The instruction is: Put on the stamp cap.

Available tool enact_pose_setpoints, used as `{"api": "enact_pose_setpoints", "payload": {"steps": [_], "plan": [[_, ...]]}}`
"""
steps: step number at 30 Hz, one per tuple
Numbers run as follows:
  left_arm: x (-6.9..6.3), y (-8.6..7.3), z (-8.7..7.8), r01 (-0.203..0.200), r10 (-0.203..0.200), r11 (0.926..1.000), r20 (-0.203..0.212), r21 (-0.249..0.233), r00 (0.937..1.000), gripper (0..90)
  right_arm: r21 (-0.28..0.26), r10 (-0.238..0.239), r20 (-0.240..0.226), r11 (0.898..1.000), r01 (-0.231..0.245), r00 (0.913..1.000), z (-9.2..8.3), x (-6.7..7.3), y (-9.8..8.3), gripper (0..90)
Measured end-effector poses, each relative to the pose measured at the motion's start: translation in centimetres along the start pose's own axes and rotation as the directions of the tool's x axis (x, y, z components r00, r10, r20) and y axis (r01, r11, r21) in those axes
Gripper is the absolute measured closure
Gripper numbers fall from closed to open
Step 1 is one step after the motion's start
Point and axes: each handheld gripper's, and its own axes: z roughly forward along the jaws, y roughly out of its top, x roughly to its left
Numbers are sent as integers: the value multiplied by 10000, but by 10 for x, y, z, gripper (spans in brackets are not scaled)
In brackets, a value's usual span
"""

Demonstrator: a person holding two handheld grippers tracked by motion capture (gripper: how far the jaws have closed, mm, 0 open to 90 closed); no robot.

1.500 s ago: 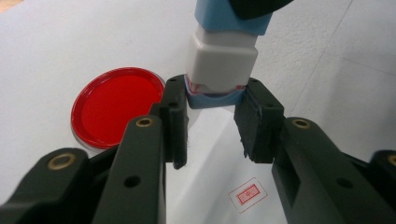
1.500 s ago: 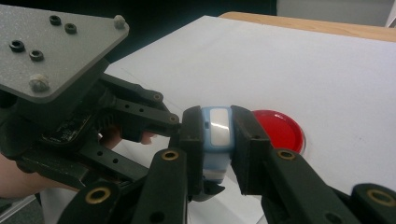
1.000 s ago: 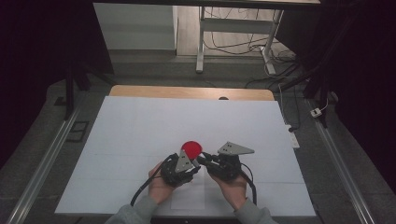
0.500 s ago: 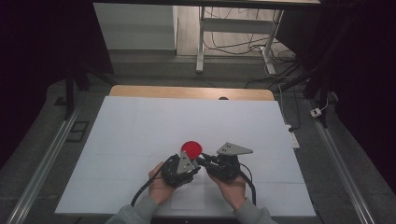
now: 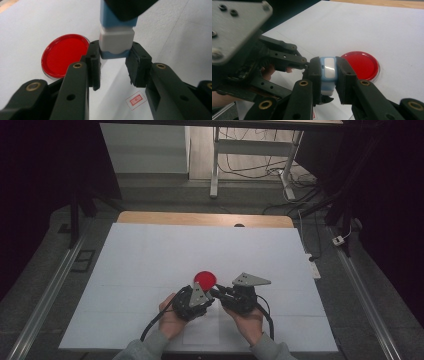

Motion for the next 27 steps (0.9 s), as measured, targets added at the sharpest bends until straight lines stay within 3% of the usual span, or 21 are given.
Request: {"api": "enact_pose_setpoints", "payload": {"steps": [19,27], "plan": [[4,-1,-1,423,-414,9987,352,-272,9985,631,-184,-174,-2,9997,174,9998,-2,1,1,755],[8,-1,-2,719,-699,9968,536,-350,9961,538,-253,-265,-19,9993,264,9996,-1,1,1,755]]}}
